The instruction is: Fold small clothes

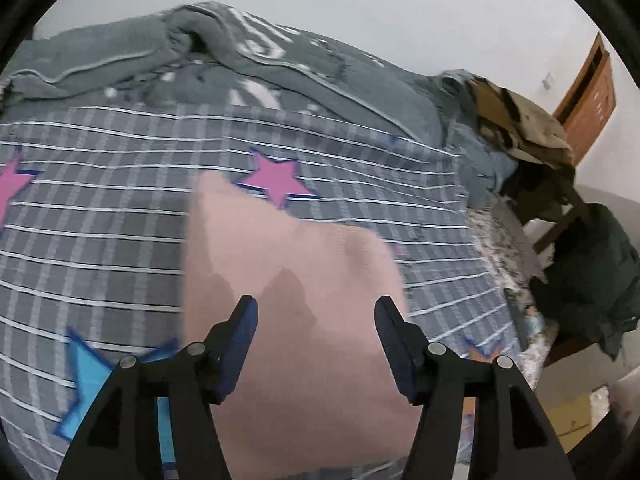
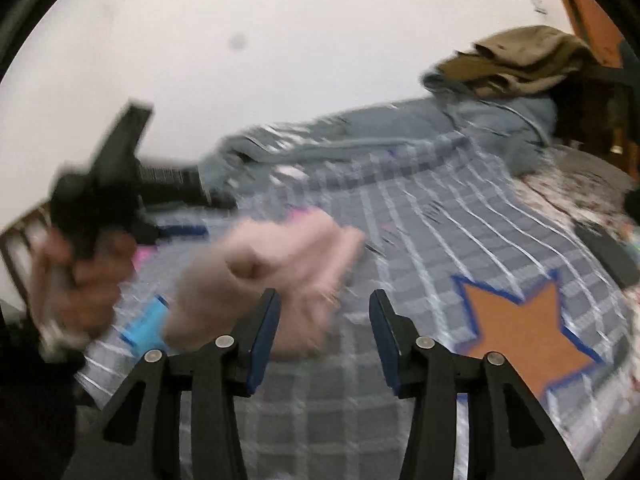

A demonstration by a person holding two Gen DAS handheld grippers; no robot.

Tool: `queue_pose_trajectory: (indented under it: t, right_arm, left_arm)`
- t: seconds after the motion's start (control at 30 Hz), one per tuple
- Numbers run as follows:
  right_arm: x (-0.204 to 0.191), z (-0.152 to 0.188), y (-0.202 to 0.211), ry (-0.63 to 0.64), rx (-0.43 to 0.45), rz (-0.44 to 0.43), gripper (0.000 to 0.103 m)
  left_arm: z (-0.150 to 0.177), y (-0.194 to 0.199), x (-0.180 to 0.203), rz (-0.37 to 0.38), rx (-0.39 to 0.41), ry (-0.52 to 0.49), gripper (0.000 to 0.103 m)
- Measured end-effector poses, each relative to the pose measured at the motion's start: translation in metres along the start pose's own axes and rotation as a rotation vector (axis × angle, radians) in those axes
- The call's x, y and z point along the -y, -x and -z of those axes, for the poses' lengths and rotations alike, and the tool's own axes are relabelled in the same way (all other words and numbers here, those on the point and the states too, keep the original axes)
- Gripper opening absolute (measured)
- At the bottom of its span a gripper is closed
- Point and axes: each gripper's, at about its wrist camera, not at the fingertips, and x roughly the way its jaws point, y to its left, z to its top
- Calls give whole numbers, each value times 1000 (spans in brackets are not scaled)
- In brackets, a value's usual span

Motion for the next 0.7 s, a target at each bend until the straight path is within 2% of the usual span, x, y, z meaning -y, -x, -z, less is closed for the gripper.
queue_pose_trajectory:
  t: [0.1, 0.23, 0.3, 0.33, 0.37, 0.43, 0.5, 0.6, 0.7]
  right_arm:
    - [-16, -21, -23, -28, 22, -75, 57]
    - [-27, -27, -71, -78, -101, -57, 57]
    - [-28, -19, -97, -119, -161, -74, 50]
    - [-30, -15, -106, -103, -186, -67, 26]
    - [-33, -12, -111, -59, -199, -44, 12]
    - [-28, -10, -102, -22, -118, -33, 11]
    - [-6, -8, -86, -104, -66, -62, 10]
    - [11, 6, -89, -180, -98, -38, 10]
    - [-2, 23, -103, -74, -166, 18, 12]
  left_arm:
    - [0, 9, -21, -57, 18, -23, 59]
    - [0, 17, -43, -117, 60, -53, 59]
    - [-2, 15, -53, -105, 63, -46, 59]
    - [-3, 13, -57, -96, 60, -36, 59]
    - [-4, 12, -61, -88, 57, -27, 59]
    - [-8, 8, -68, -62, 52, -11, 59]
    - [-9, 8, -72, -36, 68, -4, 59]
    - [-12, 4, -75, 9, 78, 21, 59]
    - [-14, -8, -72, 34, 52, 16, 59]
